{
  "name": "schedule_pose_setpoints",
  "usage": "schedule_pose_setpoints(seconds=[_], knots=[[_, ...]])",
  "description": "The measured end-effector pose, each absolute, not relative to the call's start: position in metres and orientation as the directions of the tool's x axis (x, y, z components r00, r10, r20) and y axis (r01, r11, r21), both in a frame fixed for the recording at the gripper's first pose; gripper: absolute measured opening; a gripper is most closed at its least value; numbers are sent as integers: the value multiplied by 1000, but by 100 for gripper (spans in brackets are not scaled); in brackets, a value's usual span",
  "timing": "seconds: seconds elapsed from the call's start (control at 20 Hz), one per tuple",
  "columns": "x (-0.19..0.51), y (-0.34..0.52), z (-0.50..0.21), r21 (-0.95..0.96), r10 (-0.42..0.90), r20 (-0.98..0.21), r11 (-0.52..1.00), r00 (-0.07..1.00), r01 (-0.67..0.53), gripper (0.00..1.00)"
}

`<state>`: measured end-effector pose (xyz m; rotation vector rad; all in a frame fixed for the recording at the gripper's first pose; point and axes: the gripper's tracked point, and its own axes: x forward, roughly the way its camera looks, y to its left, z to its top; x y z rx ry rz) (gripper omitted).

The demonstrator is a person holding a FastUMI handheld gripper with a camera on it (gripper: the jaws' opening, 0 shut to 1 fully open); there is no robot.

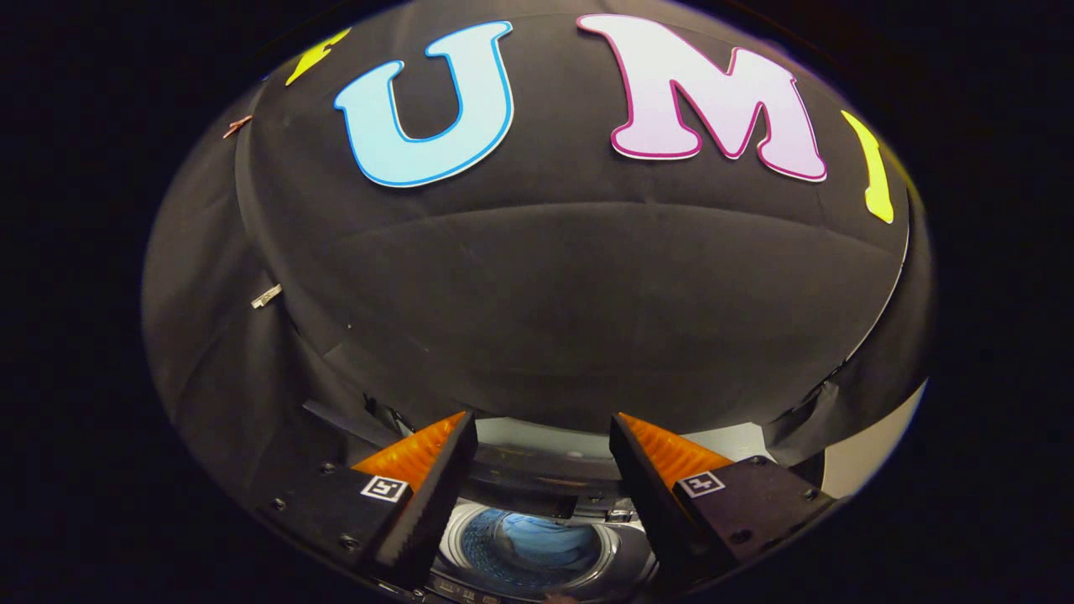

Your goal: Put the clothes into the washing machine and then close the washing machine lid.

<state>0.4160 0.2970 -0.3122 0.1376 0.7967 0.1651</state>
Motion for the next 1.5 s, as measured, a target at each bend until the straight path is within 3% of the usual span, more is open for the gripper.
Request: schedule_pose_setpoints(seconds=[0.7,1.05,1.5], knots=[[318,308,-314,161,208,-721,978,661,-131,100],[237,318,-386,128,208,-817,975,538,-182,100],[199,321,-400,140,231,-824,968,517,-208,100]])
